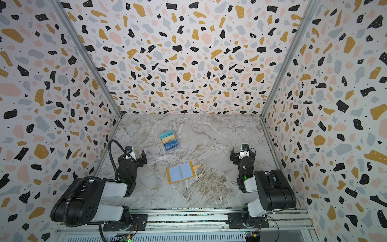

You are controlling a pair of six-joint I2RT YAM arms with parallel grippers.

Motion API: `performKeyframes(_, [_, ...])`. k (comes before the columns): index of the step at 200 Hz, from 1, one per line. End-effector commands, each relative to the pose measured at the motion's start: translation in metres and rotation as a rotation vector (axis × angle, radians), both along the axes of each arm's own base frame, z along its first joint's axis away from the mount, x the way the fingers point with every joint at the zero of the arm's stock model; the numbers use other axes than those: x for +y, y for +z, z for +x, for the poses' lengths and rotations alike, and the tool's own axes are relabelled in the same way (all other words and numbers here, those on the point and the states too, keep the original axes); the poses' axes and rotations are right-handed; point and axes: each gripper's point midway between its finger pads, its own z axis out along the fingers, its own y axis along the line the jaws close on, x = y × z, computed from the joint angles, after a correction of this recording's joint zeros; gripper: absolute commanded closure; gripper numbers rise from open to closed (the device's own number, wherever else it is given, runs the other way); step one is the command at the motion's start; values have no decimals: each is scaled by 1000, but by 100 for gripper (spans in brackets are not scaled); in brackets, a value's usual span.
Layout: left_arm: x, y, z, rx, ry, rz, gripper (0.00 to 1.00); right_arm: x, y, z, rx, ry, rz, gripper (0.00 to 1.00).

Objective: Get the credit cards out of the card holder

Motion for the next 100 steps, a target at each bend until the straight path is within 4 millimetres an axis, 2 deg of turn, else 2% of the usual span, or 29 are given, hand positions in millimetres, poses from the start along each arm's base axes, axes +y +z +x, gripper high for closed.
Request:
performKeyframes(1, [0,24,8,-89,0,-15,0,3,13,4,-41,14,-4,1])
performKeyframes(88, [1,24,7,-89,3,-17,0,4,12,8,-32,14,-7,1])
performKeyframes(100, [5,24,6,-93,31,-20,0,3,12,7,-33,15,-6,1])
